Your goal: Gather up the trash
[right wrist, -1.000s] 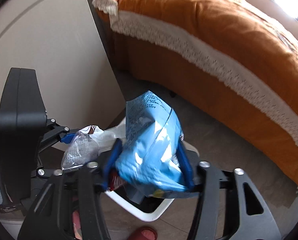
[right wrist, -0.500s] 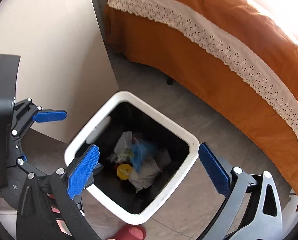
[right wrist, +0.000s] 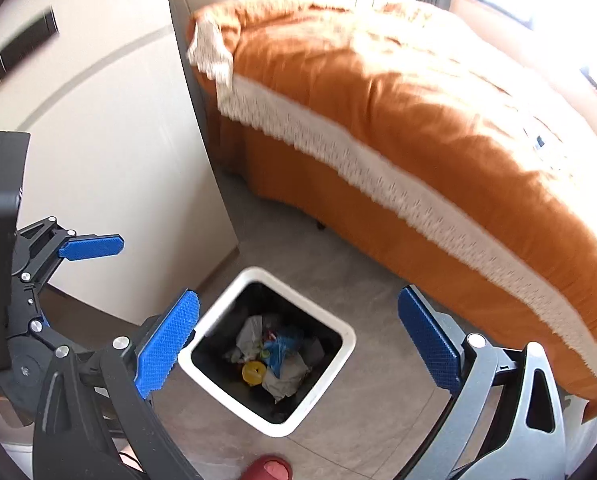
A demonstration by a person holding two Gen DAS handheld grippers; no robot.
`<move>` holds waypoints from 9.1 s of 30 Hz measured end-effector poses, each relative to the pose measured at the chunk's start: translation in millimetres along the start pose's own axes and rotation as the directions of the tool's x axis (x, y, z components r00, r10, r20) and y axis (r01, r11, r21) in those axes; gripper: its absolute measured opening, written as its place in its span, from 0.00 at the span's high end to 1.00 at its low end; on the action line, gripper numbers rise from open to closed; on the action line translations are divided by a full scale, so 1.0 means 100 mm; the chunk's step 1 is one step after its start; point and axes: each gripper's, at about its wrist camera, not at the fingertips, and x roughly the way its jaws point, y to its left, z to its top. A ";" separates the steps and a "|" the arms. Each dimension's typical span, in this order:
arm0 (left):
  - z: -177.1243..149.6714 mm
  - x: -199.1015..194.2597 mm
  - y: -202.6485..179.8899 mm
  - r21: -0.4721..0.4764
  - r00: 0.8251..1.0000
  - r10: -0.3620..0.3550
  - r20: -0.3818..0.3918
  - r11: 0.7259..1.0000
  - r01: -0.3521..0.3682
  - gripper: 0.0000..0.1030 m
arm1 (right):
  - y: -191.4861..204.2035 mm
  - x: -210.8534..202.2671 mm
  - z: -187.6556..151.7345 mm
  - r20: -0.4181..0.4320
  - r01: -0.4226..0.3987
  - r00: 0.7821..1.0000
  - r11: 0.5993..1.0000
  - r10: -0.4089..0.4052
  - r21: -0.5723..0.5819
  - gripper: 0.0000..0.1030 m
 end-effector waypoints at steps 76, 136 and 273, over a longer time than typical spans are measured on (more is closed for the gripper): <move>-1.56 -5.41 4.03 -0.695 0.758 0.646 0.093 0.587 -0.415 0.05 | 4.75 -2.80 2.13 0.106 -0.490 0.706 0.592 0.700 -0.640 0.03; 0.57 -4.60 1.97 -0.239 0.900 0.252 0.354 0.955 -0.174 0.67 | 2.24 -3.41 2.15 0.325 -0.264 0.873 0.913 0.364 -0.312 0.50; -1.47 -6.59 1.99 -0.554 0.719 0.636 0.280 0.719 -0.420 0.04 | 3.86 -4.65 1.40 0.503 -0.325 0.689 0.843 0.521 -0.428 0.03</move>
